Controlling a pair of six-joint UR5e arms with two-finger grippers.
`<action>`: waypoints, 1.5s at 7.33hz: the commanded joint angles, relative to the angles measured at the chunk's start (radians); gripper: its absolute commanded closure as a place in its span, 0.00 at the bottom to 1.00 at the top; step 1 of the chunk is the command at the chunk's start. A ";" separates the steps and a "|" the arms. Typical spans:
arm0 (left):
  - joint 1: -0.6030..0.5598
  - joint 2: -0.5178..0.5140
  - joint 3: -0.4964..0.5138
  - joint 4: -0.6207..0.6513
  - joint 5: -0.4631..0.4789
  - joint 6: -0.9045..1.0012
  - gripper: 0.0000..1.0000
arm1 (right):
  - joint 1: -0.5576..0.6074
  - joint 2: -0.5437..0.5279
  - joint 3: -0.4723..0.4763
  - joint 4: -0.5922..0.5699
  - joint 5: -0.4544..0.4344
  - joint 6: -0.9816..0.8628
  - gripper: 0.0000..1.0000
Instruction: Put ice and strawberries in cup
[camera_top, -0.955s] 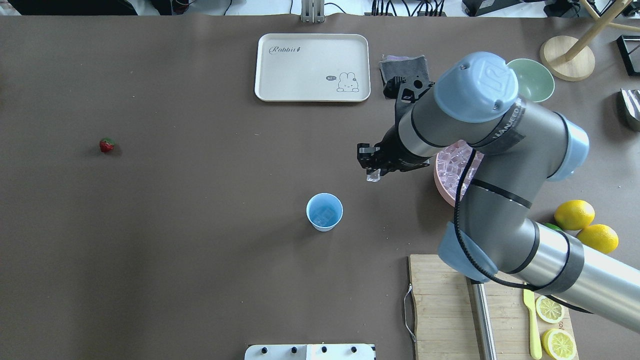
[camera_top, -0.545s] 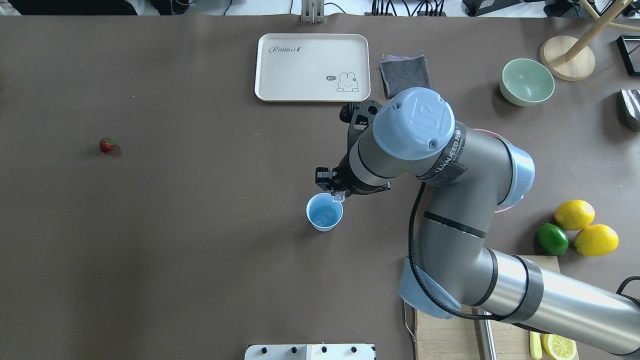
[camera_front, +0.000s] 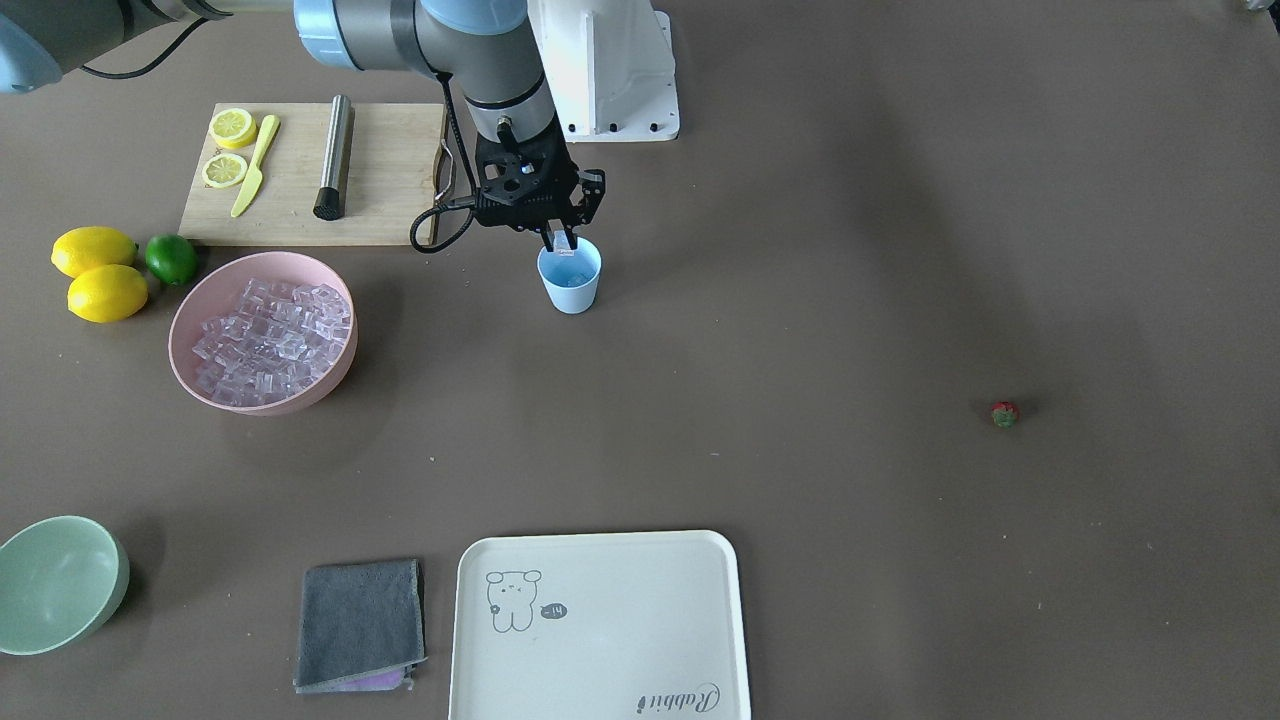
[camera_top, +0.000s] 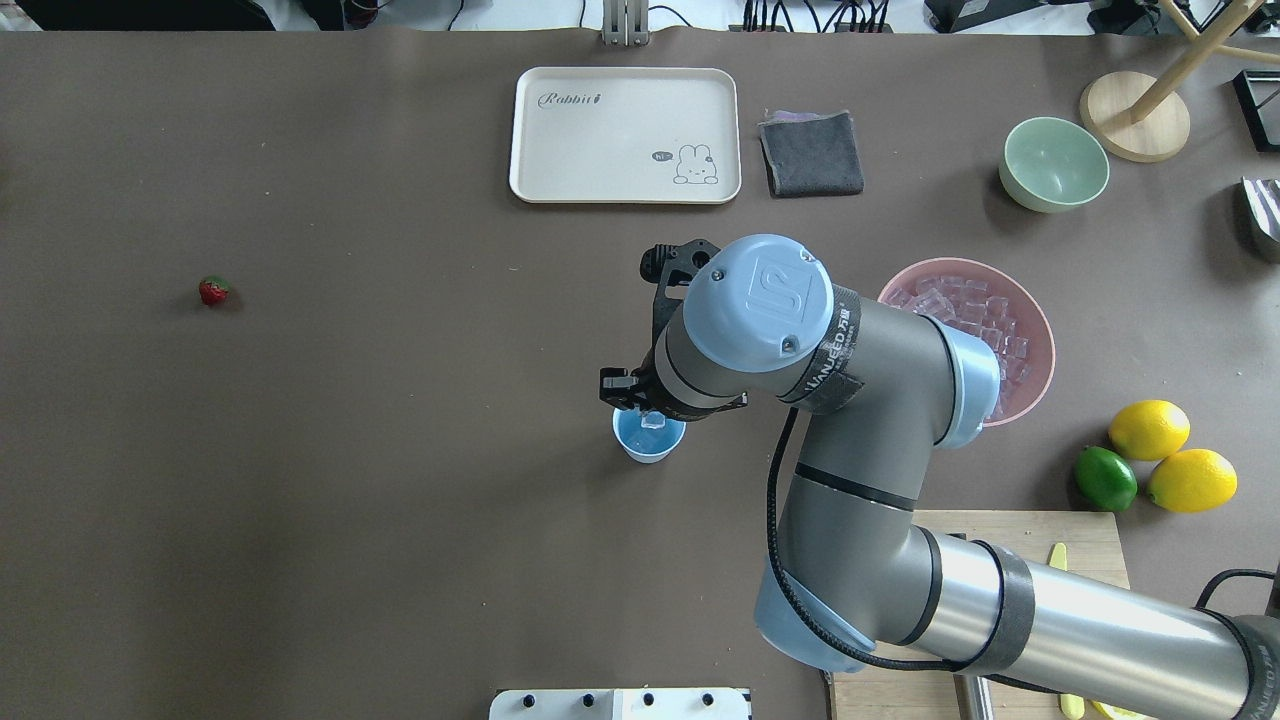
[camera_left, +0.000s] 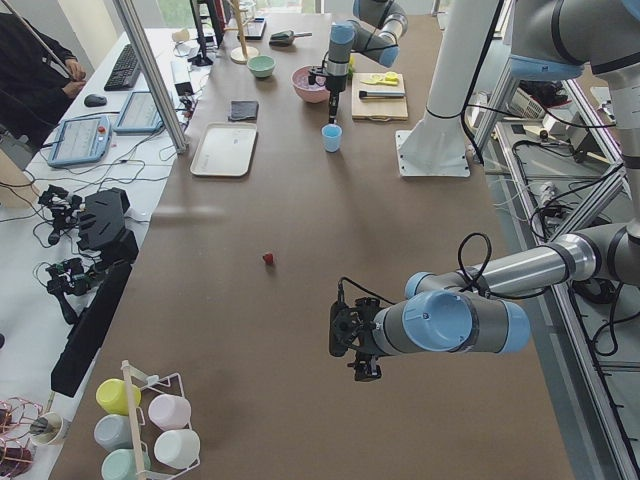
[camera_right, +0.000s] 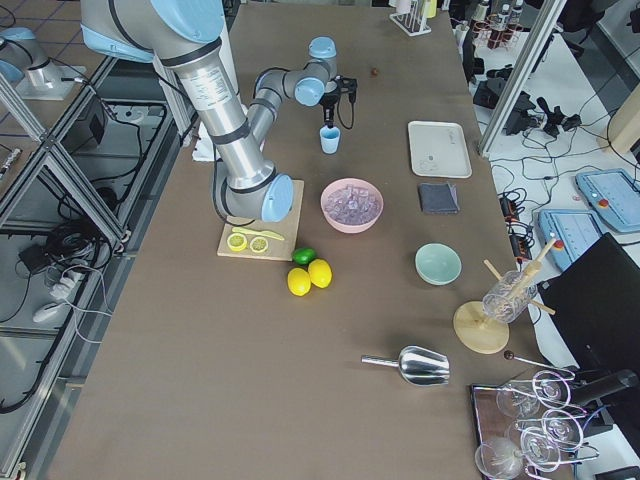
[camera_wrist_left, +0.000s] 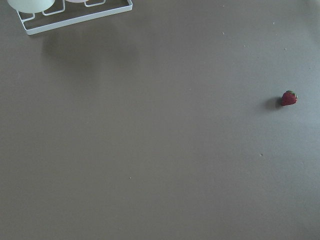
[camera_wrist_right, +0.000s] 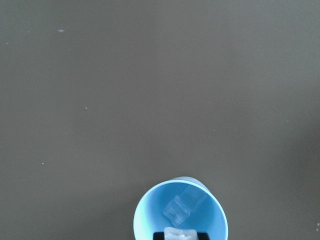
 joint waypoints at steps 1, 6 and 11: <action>-0.002 0.000 -0.002 0.001 -0.001 -0.001 0.02 | -0.005 0.003 -0.012 0.000 -0.006 0.004 0.56; 0.041 -0.017 -0.002 0.008 0.016 -0.010 0.02 | 0.131 -0.062 0.090 -0.079 0.101 -0.079 0.00; 0.196 -0.185 -0.029 0.094 0.125 -0.051 0.02 | 0.510 -0.402 0.183 -0.087 0.315 -0.718 0.00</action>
